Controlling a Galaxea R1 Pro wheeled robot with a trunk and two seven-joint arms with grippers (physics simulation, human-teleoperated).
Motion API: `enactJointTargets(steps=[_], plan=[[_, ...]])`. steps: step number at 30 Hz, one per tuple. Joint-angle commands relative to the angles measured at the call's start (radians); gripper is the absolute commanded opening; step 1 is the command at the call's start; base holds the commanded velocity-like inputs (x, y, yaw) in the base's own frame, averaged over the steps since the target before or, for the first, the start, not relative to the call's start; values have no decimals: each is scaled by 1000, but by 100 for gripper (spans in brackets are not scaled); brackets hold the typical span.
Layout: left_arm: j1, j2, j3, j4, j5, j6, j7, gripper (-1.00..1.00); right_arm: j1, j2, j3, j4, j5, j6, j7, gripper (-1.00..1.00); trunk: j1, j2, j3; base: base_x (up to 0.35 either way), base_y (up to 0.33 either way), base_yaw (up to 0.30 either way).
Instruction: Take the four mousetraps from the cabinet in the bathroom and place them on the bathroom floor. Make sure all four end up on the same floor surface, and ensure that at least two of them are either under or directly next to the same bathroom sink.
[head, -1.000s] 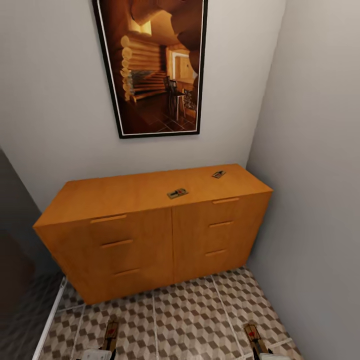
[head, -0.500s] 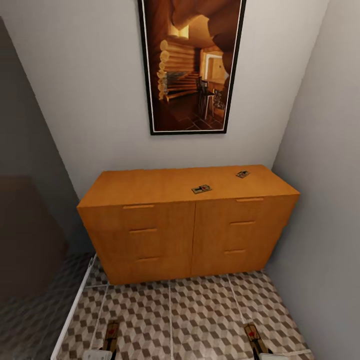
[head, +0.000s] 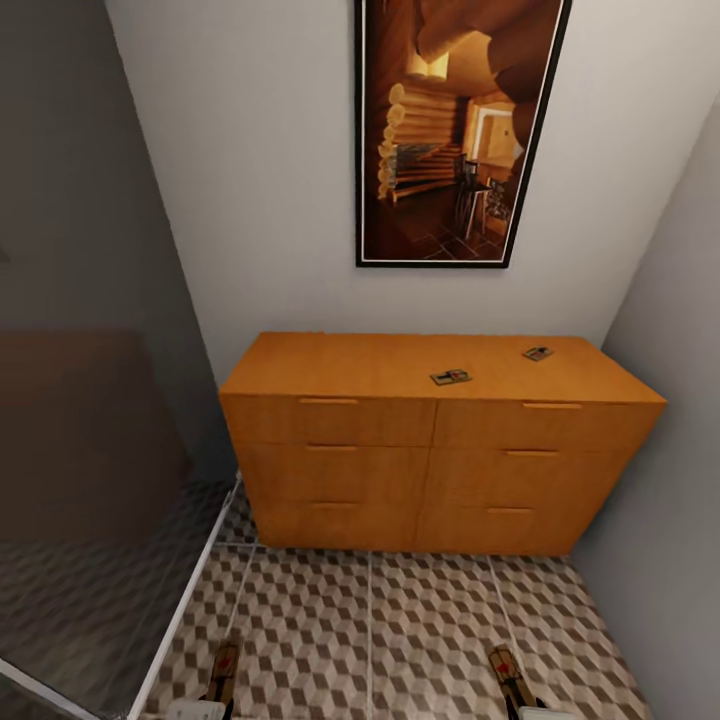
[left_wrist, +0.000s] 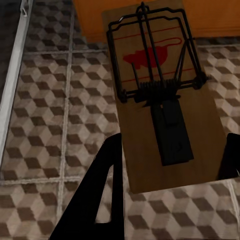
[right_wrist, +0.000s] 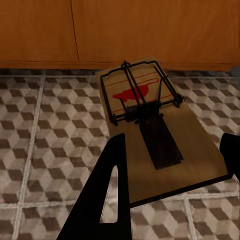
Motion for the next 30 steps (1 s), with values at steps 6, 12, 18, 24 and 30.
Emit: enactJointTargets(steps=[6, 12, 18, 24, 30], plan=[[-1, -5, -5, 3, 8, -3, -3, -100, 0, -1, 6, 1, -3, -2, -7, -100, 0, -1, -1, -153, 0, 282], [-1, -5, -5, 3, 8, -3, -3, -100, 0, -1, 6, 1, -3, -2, -7, -100, 0, -1, -1, -199, 0, 282], [0, -5, -5, 3, 8, -3, -3, -100, 0, -1, 6, 1, -3, -2, -8, -100, 0, -1, -1, -84, 0, 282], [2, -5, -5, 4, 8, -3, -3, -100, 0, -1, 6, 1, -3, -2, -8, -100, 0, -1, -1, -5, 0, 282], [3, -5, -5, 4, 8, -2, -3, -100, 0, -1, 6, 1, -3, -2, -8, -100, 0, -1, -1, 0, 0, 282]])
